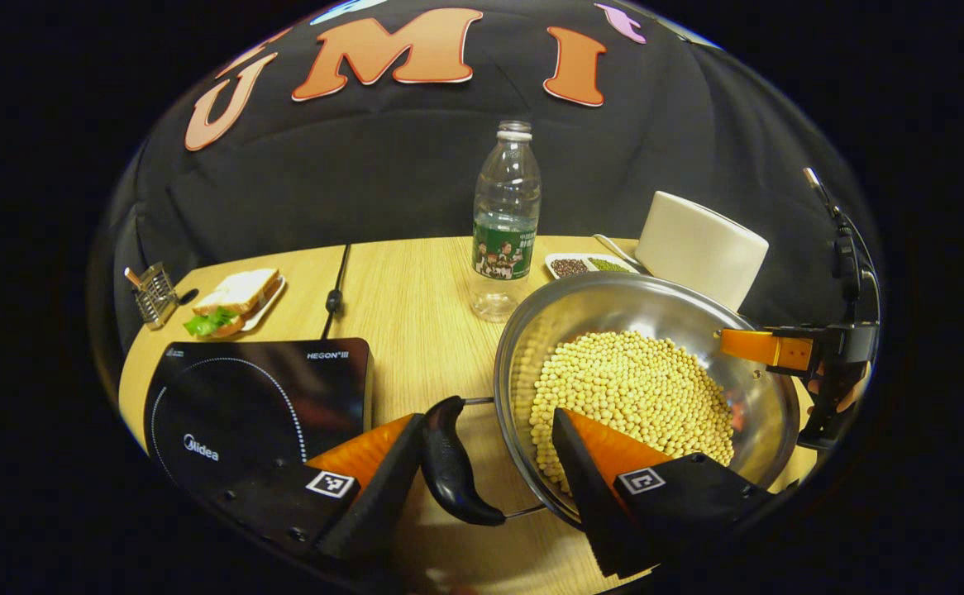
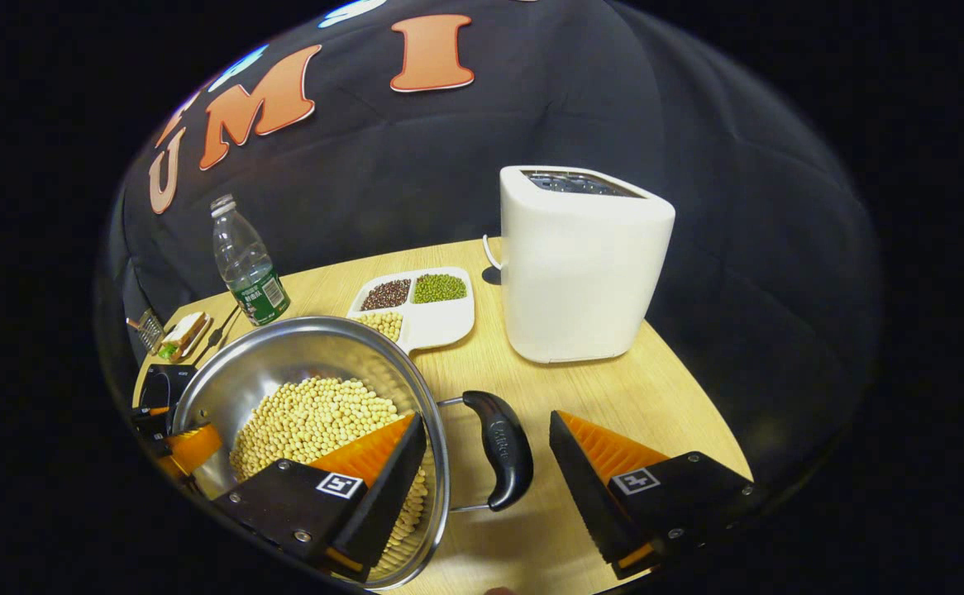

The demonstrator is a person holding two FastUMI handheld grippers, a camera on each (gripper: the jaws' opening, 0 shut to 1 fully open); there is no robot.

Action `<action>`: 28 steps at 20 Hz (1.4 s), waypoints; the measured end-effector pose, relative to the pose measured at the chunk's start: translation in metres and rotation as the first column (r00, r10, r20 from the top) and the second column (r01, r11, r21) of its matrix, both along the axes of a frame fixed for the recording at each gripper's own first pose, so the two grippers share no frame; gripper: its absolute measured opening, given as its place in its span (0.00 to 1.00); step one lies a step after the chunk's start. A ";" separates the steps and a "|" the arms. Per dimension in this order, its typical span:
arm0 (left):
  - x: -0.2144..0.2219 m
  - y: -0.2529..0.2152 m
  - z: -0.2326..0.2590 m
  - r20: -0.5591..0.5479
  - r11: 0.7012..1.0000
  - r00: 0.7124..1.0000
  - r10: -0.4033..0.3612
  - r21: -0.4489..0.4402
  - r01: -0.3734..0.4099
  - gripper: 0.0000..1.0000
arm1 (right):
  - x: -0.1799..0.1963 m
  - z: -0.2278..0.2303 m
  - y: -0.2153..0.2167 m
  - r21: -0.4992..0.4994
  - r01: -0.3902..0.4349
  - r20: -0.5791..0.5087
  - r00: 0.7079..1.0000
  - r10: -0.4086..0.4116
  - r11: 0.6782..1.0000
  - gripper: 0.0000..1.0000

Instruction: First push the handle of the pot to place it horizontally, then grasp the pot with both hands and set it on the induction cooktop.

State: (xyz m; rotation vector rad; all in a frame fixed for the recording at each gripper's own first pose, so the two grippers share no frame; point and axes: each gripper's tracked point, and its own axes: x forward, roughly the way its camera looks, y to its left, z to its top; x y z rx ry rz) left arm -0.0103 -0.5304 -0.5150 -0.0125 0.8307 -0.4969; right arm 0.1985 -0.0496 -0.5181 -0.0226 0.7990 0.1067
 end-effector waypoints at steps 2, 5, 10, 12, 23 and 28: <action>0.003 -0.003 -0.004 -0.012 1.000 1.000 -0.008 -0.005 0.008 1.00 | 0.000 -0.004 0.001 0.018 0.002 -0.014 1.000 -0.002 1.000 0.94; 0.003 -0.002 -0.013 -0.071 0.999 0.997 0.031 0.011 -0.030 0.90 | -0.004 -0.006 0.011 0.095 0.021 -0.053 0.998 -0.016 0.995 0.84; 0.006 0.004 -0.015 -0.121 0.997 0.990 0.069 0.042 -0.065 0.70 | -0.017 -0.003 0.010 0.098 0.051 -0.095 0.995 -0.042 0.994 0.62; 0.001 0.005 -0.010 -0.137 0.998 0.988 0.067 0.021 -0.065 0.72 | -0.026 0.010 0.008 0.078 0.054 -0.089 0.995 -0.047 0.996 0.55; 0.028 0.077 0.076 -0.043 0.996 0.995 0.087 -0.026 -0.088 0.70 | -0.061 0.102 0.059 0.088 0.063 -0.016 0.998 -0.062 0.994 0.54; 0.037 0.145 0.096 -0.016 0.990 0.990 0.141 -0.029 -0.141 0.67 | -0.076 0.128 0.121 0.104 0.023 0.015 1.000 -0.024 0.994 0.54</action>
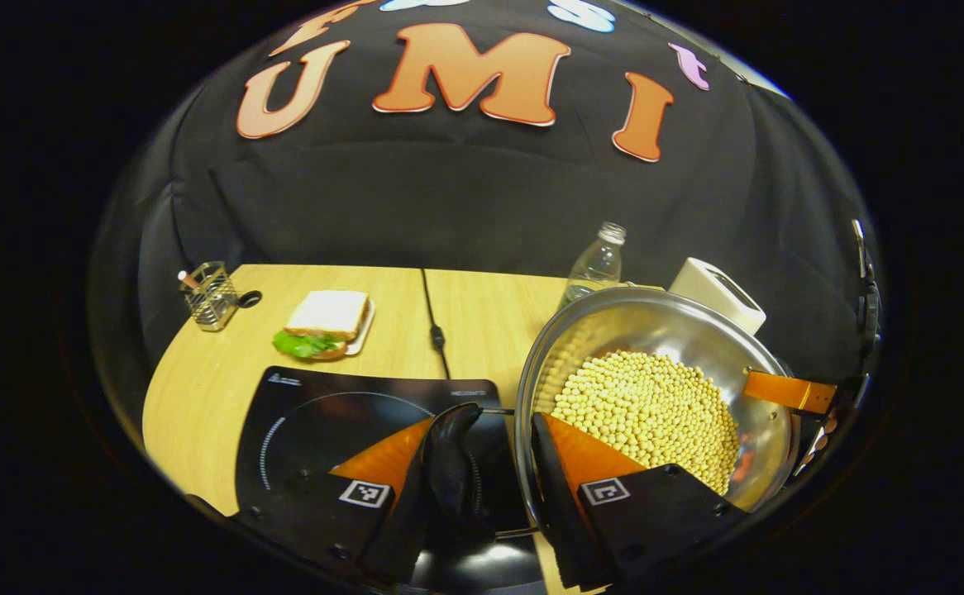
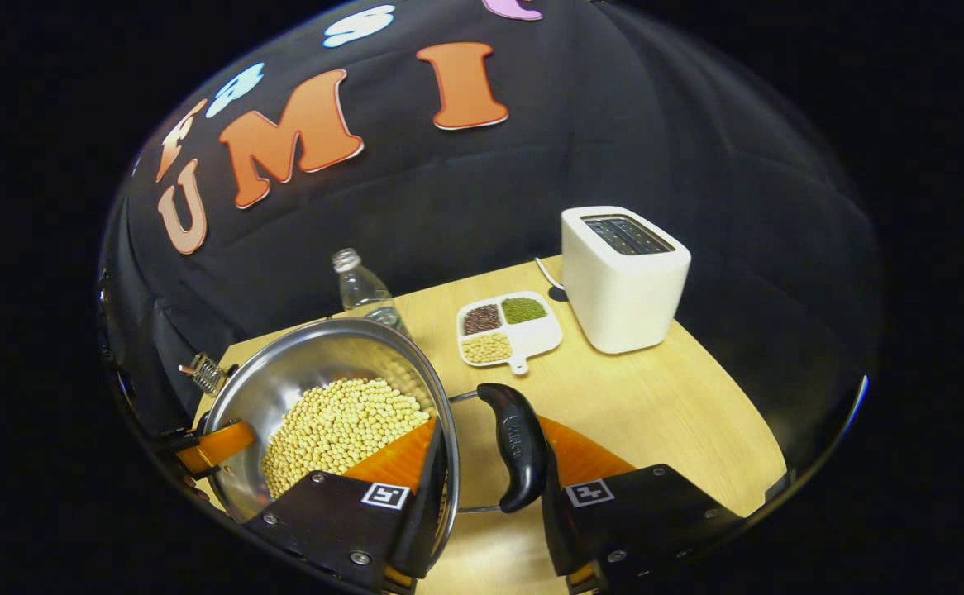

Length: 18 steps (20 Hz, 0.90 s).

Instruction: First push the handle of the pot to place it horizontally, then grasp the pot with both hands and set it on the induction cooktop.

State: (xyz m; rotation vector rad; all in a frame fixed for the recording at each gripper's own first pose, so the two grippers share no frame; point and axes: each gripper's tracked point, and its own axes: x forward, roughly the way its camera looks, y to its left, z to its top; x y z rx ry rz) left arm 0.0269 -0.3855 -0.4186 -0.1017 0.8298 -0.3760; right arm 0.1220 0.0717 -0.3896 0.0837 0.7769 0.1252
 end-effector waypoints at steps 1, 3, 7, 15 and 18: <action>0.001 0.015 0.001 0.003 1.000 1.000 0.012 0.004 -0.012 0.69 | -0.004 0.002 0.014 0.003 -0.009 0.004 1.000 0.009 1.000 0.54; 0.004 0.045 0.003 0.006 0.999 0.999 0.033 0.013 -0.033 0.67 | -0.012 0.001 0.037 0.009 -0.028 0.002 1.000 0.028 1.000 0.54; 0.011 0.100 0.003 0.019 0.997 0.998 0.067 0.036 -0.068 0.69 | -0.026 -0.005 0.086 0.031 -0.057 -0.011 0.998 0.058 0.998 0.54; 0.010 0.180 -0.029 -0.007 0.990 0.993 0.116 0.081 -0.115 0.70 | -0.052 -0.036 0.155 0.043 -0.096 -0.039 0.994 0.098 0.994 0.54; 0.007 0.199 -0.039 -0.019 0.988 0.992 0.123 0.096 -0.120 0.70 | -0.062 -0.051 0.170 0.043 -0.108 -0.058 0.992 0.110 0.993 0.54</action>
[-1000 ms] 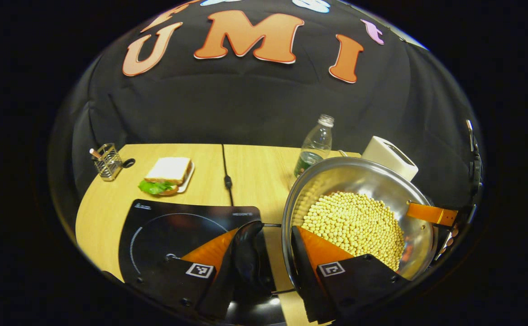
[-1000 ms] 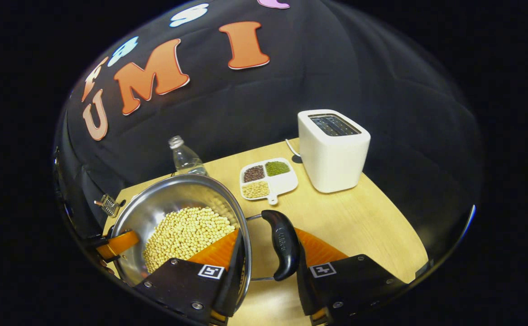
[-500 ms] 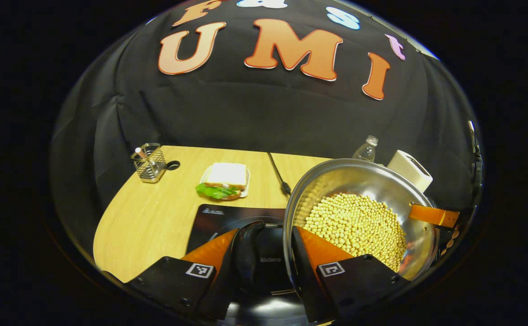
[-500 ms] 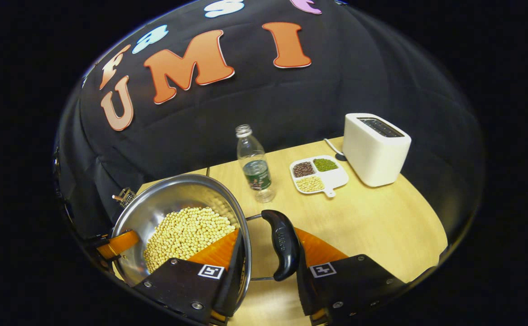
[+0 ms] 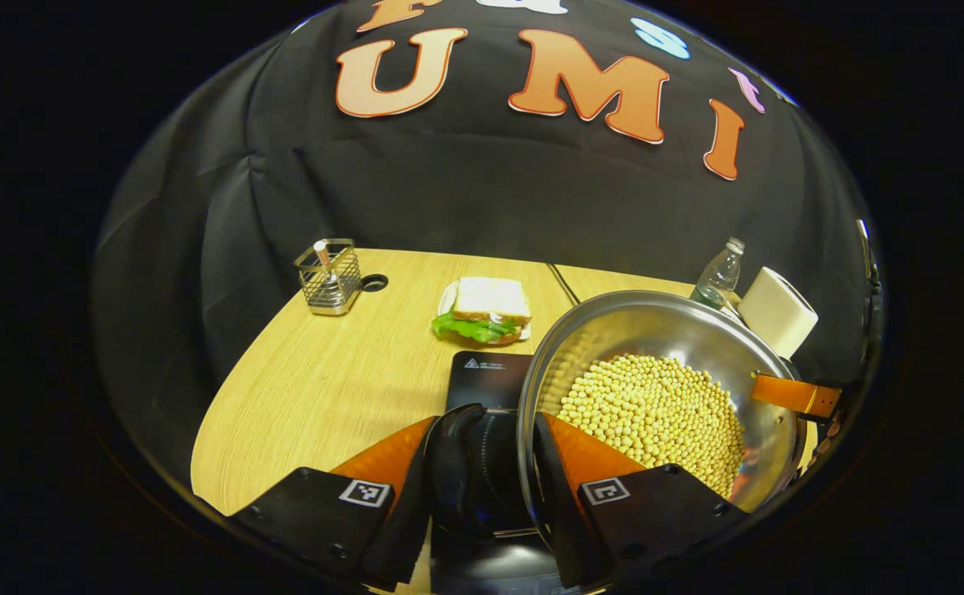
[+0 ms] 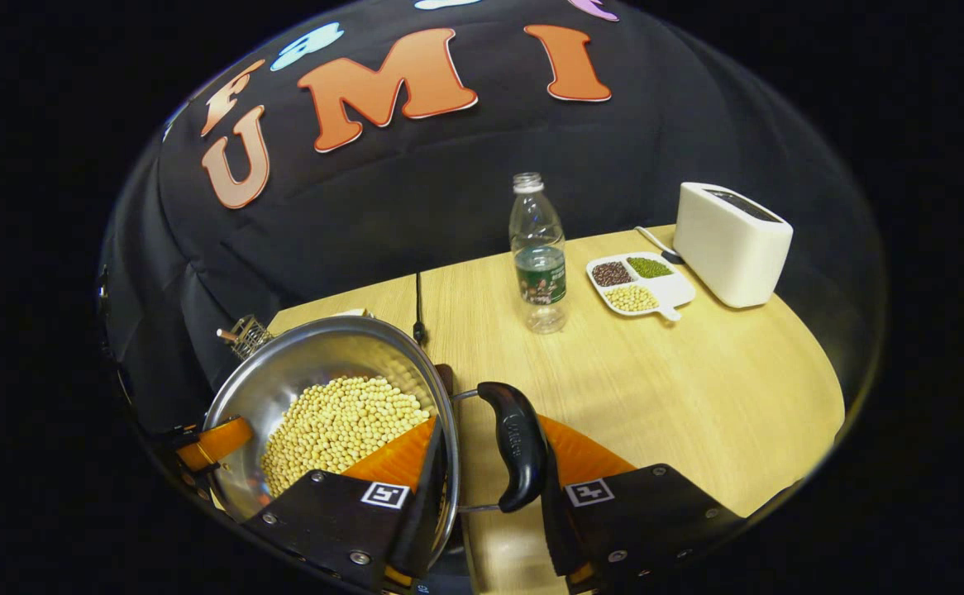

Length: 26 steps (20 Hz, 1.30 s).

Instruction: First push the handle of the pot to place it horizontally, then grasp the pot with both hands and set it on the induction cooktop.

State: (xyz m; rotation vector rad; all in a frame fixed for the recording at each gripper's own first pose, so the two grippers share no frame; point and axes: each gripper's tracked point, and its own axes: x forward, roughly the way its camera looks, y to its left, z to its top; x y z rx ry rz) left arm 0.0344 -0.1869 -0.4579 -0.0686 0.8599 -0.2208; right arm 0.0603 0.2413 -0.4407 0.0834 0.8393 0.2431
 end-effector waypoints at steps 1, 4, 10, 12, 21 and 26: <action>-0.001 0.003 -0.005 -0.011 1.000 1.000 0.000 -0.001 0.000 0.67 | -0.003 -0.004 0.003 -0.002 0.000 -0.005 1.000 0.000 1.000 0.54; -0.005 0.007 -0.018 -0.037 1.000 0.999 0.000 -0.015 0.000 0.70 | -0.009 -0.012 0.006 -0.009 -0.004 -0.015 1.000 0.004 1.000 0.54; -0.008 0.013 -0.022 -0.043 1.000 0.999 -0.002 -0.015 0.001 0.70 | -0.015 -0.023 0.013 0.006 -0.025 -0.020 0.999 0.025 1.000 0.54; -0.011 0.015 -0.023 -0.050 1.000 0.999 -0.003 -0.008 0.003 0.70 | -0.016 -0.023 0.013 0.010 -0.027 -0.023 0.999 0.027 1.000 0.54; 0.020 0.027 0.102 0.227 0.999 0.974 0.021 0.025 -0.027 0.98 | 0.007 0.077 -0.023 -0.028 -0.024 0.197 0.980 0.029 0.999 0.94; 0.036 0.046 0.227 0.424 0.998 0.903 0.068 -0.019 -0.066 0.98 | 0.016 0.179 -0.063 -0.041 0.010 0.377 0.926 0.006 0.999 0.94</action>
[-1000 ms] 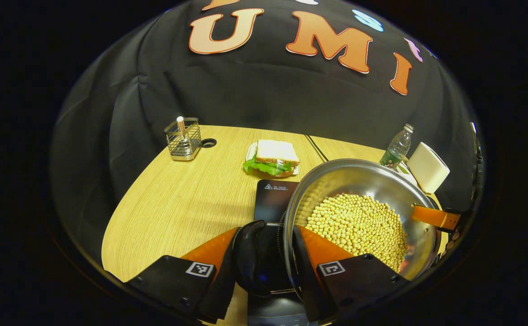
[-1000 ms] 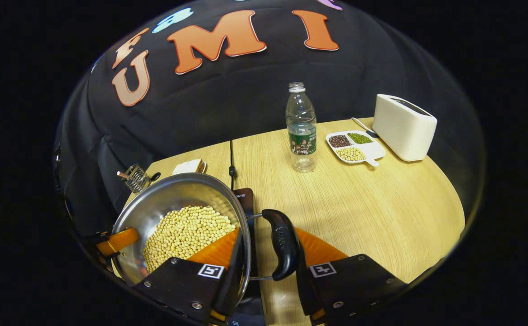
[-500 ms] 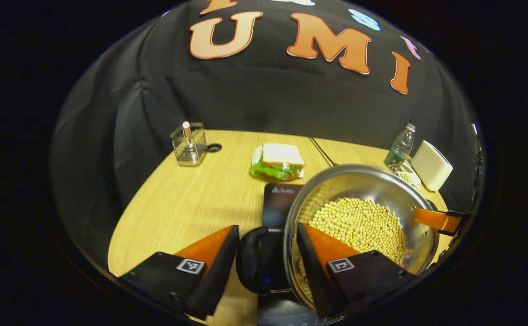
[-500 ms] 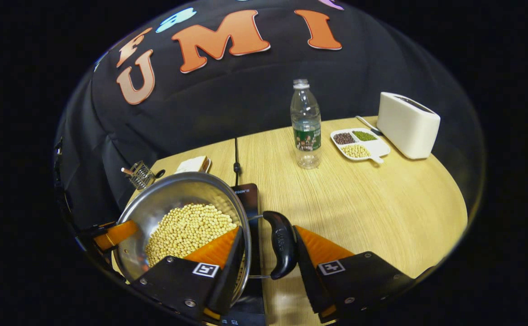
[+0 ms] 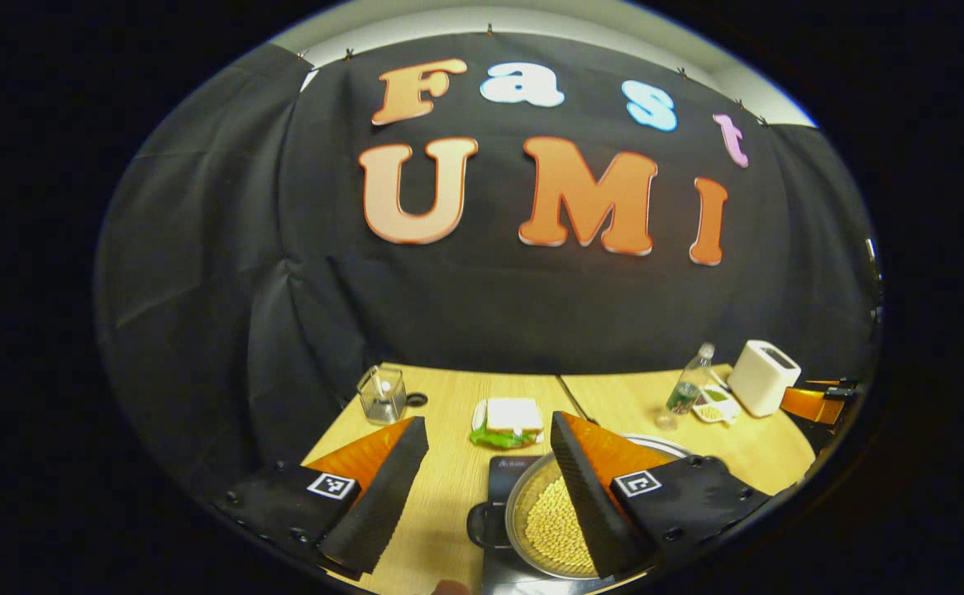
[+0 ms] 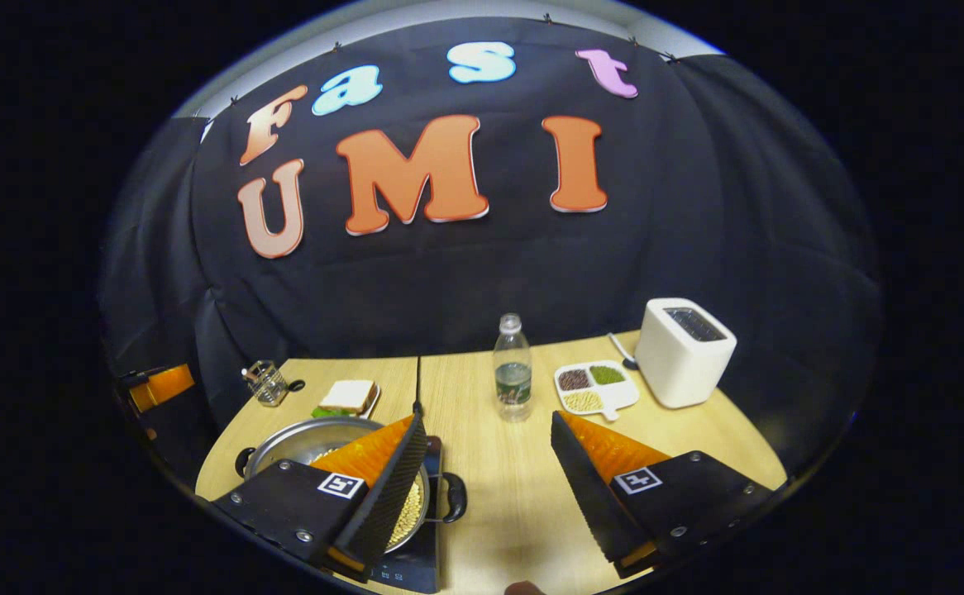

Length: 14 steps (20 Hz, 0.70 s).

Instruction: First push the handle of the pot to place it horizontally, then grasp the pot with both hands and set it on the induction cooktop.

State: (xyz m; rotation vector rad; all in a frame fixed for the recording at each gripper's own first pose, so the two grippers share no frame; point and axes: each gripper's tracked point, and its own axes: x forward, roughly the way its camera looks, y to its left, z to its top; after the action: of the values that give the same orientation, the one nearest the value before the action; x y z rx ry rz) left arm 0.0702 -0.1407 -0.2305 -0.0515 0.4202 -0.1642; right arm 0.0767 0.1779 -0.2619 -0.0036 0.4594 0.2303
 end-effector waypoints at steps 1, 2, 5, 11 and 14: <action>0.003 0.009 0.024 0.052 1.000 0.999 0.013 0.014 -0.014 0.98 | 0.001 0.019 -0.008 -0.008 0.004 0.032 0.999 -0.003 1.000 0.94; 0.006 0.019 0.050 0.089 0.999 0.996 0.023 0.023 -0.025 0.98 | 0.000 0.038 -0.016 -0.013 0.004 0.057 0.998 -0.003 1.000 0.94; 0.000 0.035 0.110 0.115 0.999 0.993 0.039 -0.020 -0.036 0.98 | -0.008 0.097 -0.039 -0.042 0.006 0.152 0.988 0.000 0.999 0.94; -0.020 0.113 0.191 0.228 0.988 0.962 0.150 -0.016 -0.151 0.99 | -0.028 0.188 -0.084 -0.018 0.031 0.296 0.955 -0.024 0.999 0.94; -0.033 0.143 0.207 0.259 0.976 0.943 0.210 0.003 -0.218 0.99 | -0.033 0.222 -0.110 -0.018 0.077 0.376 0.925 -0.065 0.997 0.94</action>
State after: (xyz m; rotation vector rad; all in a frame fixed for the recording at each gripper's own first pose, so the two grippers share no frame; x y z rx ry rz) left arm 0.0372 0.0021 -0.0231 -0.0441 0.1555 0.0512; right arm 0.0440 0.0682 -0.0398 -0.0617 0.0803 0.1459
